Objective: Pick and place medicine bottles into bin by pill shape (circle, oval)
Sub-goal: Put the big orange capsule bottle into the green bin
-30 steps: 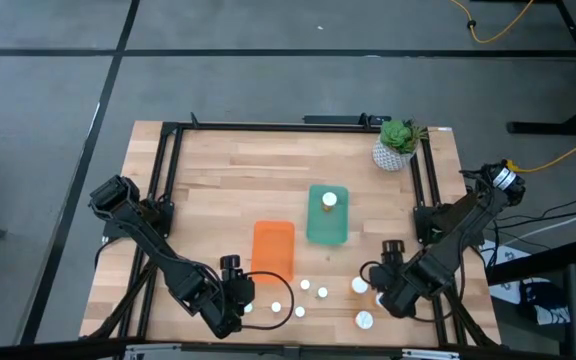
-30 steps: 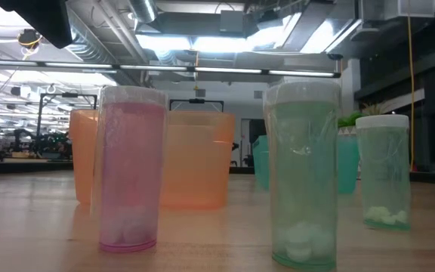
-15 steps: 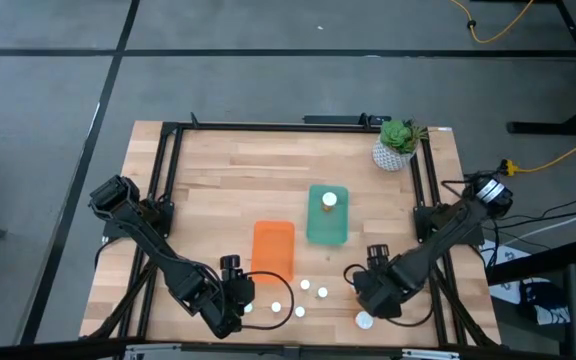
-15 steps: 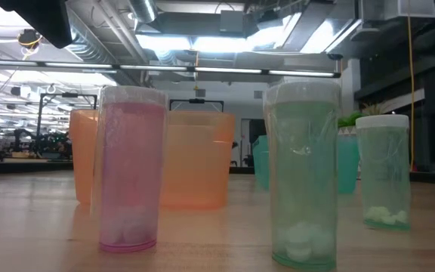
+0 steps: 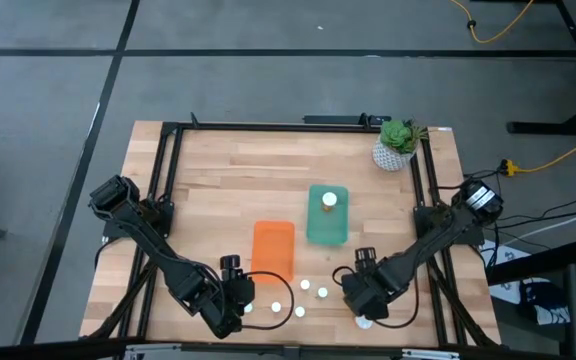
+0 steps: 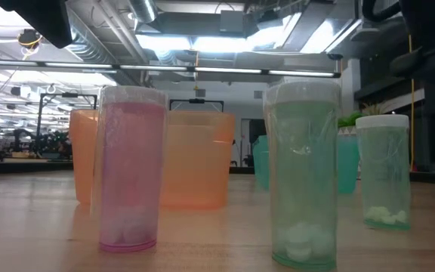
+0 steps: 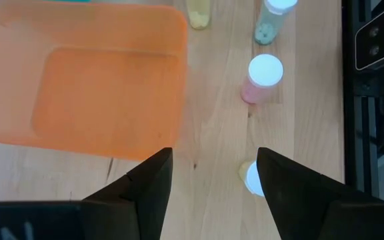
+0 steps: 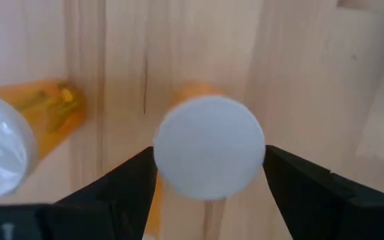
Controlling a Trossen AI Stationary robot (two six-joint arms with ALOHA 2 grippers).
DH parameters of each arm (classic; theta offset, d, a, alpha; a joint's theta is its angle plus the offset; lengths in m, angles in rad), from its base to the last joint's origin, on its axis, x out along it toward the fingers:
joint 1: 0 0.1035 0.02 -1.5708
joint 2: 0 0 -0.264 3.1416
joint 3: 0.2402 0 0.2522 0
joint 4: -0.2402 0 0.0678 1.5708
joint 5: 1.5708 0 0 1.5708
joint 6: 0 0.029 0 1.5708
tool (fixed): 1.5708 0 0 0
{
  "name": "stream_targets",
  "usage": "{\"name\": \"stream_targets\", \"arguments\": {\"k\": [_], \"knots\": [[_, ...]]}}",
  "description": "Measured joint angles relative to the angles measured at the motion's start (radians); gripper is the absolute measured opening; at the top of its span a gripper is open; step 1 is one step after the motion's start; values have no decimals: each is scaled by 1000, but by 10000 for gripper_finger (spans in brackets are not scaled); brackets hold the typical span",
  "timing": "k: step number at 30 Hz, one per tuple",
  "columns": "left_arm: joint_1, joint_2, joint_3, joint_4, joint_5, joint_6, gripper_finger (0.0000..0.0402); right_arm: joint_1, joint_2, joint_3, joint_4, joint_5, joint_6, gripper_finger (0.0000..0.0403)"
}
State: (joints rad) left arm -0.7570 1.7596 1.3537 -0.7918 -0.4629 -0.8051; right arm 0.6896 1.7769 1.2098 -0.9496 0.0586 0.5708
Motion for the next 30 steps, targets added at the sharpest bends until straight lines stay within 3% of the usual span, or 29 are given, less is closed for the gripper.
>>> {"name": "stream_targets", "arguments": {"k": [17,26,30], "knots": [[0,0,0,0,0,0,212,0,8,0,60,47,-40,272],[0,0,0,0,0,0,212,0,8,0,57,47,-40,213],[0,0,0,0,0,0,212,0,9,22,5,30,-58,209]]}}
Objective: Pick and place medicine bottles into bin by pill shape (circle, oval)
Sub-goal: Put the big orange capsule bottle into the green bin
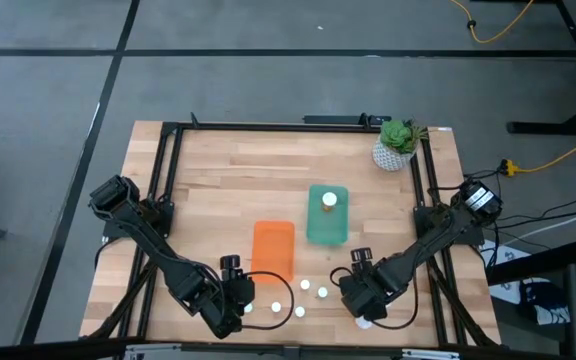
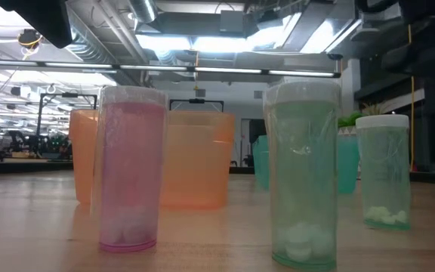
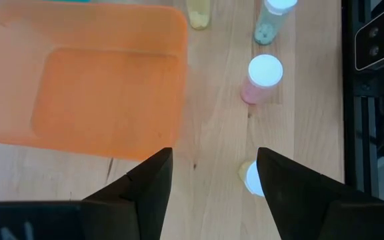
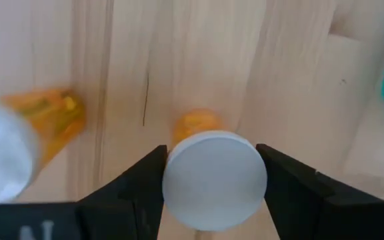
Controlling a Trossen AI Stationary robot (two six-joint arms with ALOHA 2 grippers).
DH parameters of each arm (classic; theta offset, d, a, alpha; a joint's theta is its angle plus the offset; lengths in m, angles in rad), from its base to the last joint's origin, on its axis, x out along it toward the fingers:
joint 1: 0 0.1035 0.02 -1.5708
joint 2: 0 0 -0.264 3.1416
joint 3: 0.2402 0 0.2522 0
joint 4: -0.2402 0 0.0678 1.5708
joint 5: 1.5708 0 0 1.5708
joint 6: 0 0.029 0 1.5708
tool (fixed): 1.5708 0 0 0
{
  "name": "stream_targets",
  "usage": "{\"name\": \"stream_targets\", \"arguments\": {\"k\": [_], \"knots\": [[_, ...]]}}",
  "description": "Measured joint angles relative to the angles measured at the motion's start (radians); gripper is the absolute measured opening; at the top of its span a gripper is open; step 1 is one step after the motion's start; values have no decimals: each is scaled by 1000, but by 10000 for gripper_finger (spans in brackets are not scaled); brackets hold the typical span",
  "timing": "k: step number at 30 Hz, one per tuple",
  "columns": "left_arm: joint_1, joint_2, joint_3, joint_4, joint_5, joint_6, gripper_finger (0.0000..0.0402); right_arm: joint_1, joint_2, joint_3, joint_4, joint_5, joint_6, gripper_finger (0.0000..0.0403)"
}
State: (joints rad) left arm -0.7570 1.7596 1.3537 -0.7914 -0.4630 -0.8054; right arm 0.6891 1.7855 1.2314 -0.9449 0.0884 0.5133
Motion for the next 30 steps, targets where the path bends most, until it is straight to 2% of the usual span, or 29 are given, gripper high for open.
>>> {"name": "stream_targets", "arguments": {"k": [5,12,15,21,30], "knots": [[0,0,0,0,0,0,212,0,0,129,-163,16,-71,219],[0,0,0,0,0,0,212,-51,-1,344,-335,174,-208,210],[0,0,0,0,0,0,212,-108,-1,393,-376,194,-267,213],[0,0,0,0,0,1,212,-259,-1,393,-336,198,-409,216],[0,0,0,0,0,1,212,-442,-1,280,-135,124,-623,217]]}}
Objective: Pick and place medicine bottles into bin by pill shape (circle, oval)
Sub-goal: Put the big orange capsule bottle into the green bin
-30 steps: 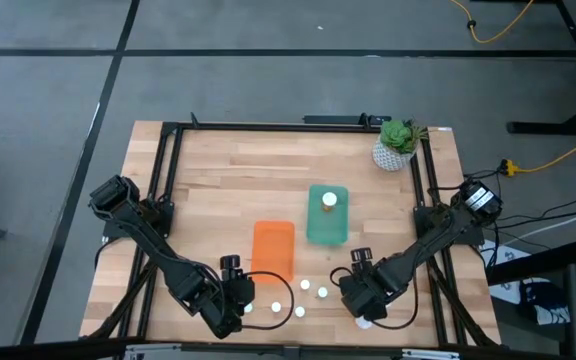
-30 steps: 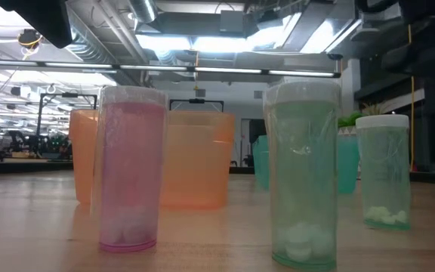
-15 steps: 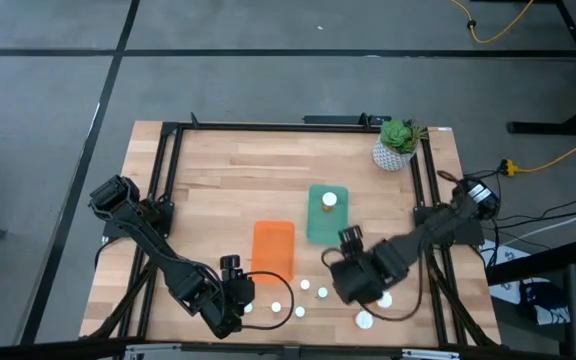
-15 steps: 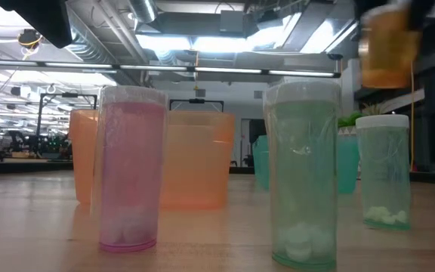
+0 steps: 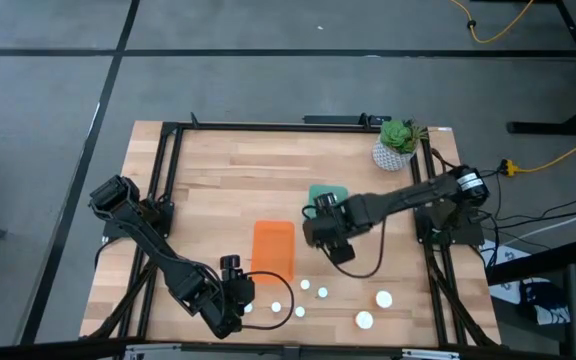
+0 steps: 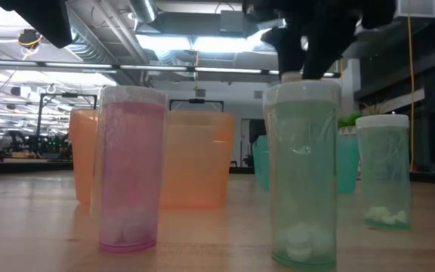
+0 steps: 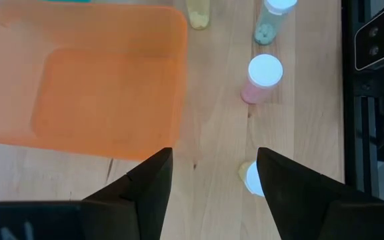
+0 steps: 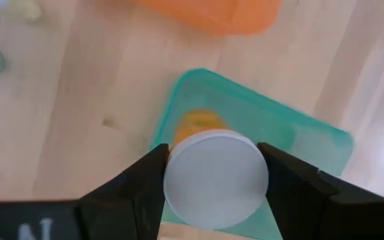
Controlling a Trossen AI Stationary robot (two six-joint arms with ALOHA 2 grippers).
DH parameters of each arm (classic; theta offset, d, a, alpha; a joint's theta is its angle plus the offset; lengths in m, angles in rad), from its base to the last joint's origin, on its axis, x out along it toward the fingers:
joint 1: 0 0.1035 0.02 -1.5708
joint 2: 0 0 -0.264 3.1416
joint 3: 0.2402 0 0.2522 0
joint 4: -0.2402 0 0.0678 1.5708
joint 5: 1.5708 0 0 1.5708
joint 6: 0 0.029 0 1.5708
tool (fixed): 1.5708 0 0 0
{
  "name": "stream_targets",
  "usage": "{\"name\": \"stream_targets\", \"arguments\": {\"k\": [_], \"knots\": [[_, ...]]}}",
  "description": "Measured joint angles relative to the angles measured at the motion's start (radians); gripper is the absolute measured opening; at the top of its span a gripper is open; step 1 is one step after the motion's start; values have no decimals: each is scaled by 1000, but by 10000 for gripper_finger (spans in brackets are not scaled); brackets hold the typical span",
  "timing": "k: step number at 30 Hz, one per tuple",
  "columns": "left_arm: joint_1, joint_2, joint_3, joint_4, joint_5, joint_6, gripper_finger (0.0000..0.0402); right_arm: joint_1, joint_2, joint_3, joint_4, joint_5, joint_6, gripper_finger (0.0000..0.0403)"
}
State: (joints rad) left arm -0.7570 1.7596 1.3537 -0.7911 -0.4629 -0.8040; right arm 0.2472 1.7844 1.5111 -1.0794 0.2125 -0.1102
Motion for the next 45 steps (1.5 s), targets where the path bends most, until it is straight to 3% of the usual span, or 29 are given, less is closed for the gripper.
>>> {"name": "stream_targets", "arguments": {"k": [9,22,45], "knots": [[0,0,0,0,0,1,212,-121,0,-108,112,-57,-56,217],[0,0,0,-1,0,2,212,-221,4,-111,171,-163,-113,218],[0,0,0,-1,0,2,212,-246,98,-111,201,-154,4,218]]}}
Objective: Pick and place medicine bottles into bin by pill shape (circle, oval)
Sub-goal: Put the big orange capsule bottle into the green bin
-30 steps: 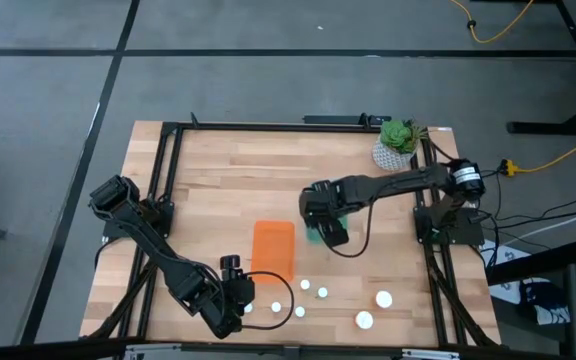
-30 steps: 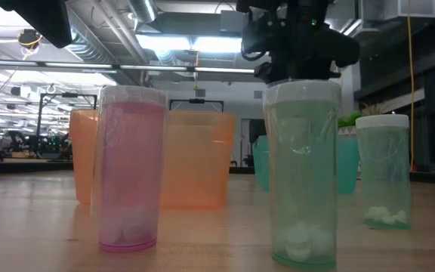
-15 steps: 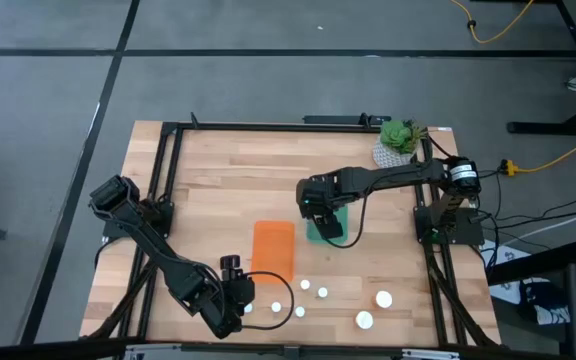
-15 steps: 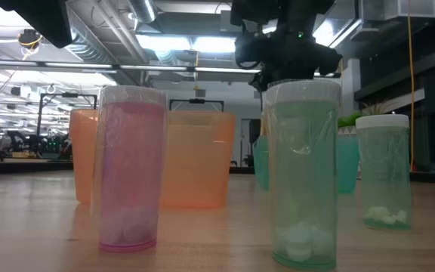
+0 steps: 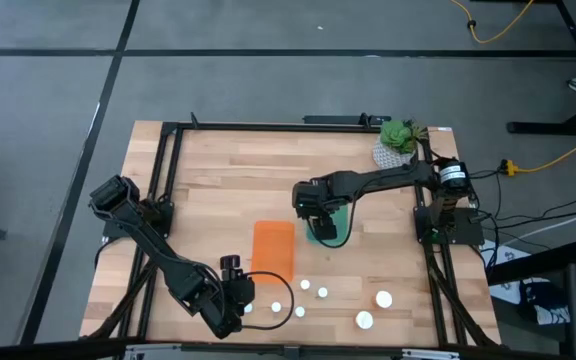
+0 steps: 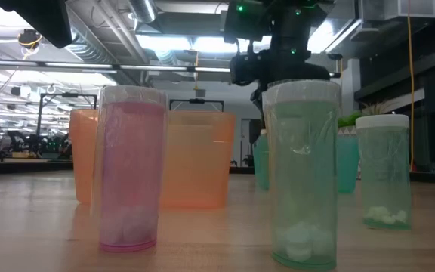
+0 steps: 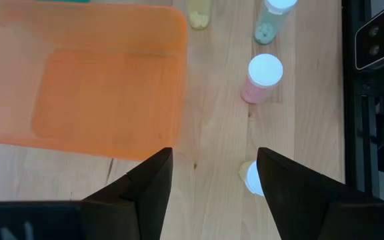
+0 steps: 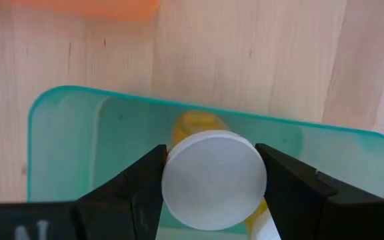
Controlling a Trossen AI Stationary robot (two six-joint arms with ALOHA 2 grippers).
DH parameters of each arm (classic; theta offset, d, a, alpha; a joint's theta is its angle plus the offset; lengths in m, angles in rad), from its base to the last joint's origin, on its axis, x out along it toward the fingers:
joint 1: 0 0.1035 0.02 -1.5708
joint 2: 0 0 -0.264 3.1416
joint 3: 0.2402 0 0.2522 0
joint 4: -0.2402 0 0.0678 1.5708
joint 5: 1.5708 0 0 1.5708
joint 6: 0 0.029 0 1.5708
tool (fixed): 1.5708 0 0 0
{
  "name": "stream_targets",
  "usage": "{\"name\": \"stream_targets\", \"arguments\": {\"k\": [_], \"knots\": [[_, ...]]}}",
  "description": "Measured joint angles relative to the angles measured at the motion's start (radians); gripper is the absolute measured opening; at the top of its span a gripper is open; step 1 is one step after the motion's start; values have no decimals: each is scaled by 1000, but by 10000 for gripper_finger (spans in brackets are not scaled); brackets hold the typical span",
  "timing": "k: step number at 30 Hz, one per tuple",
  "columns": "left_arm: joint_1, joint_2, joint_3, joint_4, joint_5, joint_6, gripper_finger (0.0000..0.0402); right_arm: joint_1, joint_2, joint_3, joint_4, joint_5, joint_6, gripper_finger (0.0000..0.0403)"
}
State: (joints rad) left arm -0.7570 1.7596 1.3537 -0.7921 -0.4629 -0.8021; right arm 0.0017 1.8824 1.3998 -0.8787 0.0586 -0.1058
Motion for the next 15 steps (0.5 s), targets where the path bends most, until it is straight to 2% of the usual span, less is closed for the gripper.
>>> {"name": "stream_targets", "arguments": {"k": [5,15], "knots": [[0,0,0,0,0,0,212,-2,0,0,0,0,10,222],[0,0,0,0,0,0,212,-8,0,0,0,1,21,268]]}}
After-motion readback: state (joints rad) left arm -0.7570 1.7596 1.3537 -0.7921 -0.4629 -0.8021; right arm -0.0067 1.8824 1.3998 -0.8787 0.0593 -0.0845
